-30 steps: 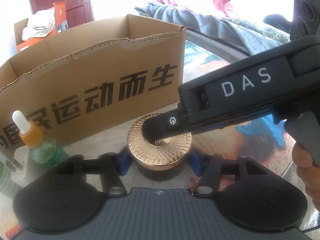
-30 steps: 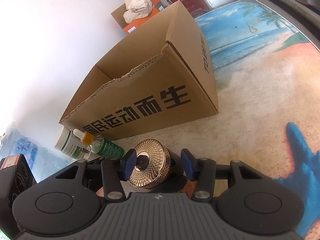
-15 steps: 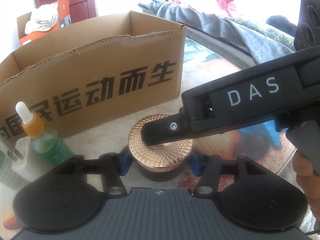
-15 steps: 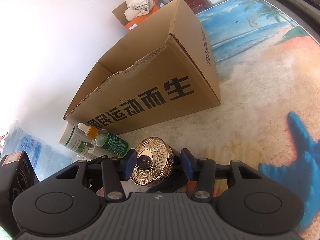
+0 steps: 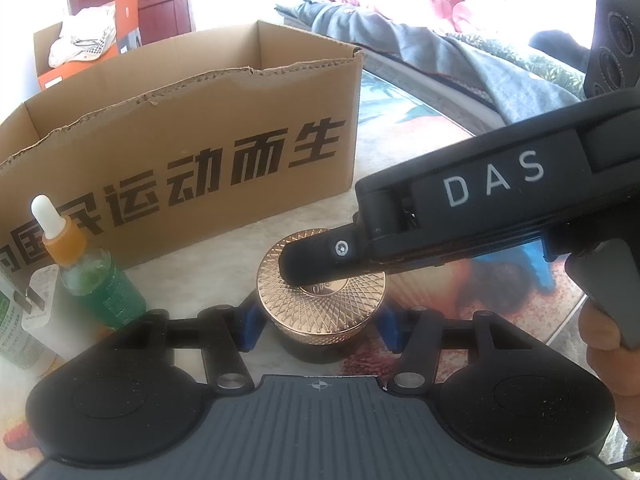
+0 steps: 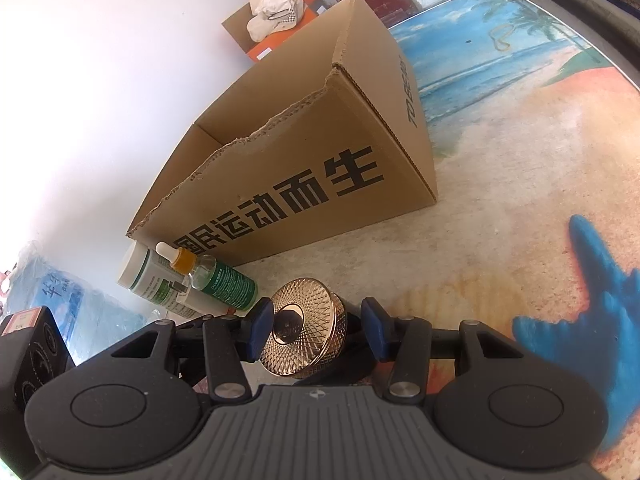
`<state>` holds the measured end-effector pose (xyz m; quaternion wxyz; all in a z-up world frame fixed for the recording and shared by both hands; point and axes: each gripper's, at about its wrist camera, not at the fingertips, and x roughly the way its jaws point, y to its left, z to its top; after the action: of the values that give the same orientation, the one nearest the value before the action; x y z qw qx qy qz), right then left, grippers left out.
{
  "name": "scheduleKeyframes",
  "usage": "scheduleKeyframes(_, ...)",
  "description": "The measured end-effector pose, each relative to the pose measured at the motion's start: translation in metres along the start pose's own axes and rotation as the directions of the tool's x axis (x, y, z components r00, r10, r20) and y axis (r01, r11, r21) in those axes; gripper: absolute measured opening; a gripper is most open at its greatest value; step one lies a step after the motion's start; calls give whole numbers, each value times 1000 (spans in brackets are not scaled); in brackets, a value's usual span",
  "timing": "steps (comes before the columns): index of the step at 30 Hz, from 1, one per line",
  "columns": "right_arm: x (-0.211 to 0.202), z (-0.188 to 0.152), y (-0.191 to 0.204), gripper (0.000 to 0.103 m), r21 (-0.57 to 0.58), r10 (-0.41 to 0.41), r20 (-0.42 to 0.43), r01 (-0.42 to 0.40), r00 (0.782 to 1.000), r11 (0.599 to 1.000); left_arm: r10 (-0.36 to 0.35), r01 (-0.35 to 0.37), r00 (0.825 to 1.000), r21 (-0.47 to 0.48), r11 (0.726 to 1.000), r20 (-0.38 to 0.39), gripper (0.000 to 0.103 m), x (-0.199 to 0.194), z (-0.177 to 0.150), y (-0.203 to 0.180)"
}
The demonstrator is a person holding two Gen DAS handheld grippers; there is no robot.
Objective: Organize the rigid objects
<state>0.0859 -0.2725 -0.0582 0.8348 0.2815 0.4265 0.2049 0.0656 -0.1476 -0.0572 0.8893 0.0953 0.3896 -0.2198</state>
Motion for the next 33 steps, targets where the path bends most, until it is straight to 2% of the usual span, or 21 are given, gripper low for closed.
scheduleKeyframes(9, 2, 1, 1, 52, 0, 1, 2, -1, 1000, 1000, -18, 18, 1000, -6, 1000, -9, 57, 6, 7, 4)
scheduleKeyframes(33, 6, -1, 7, 52, -19, 0, -13, 0, 1000, 1000, 4, -4, 1000, -4, 1000, -4, 57, 3, 6, 2)
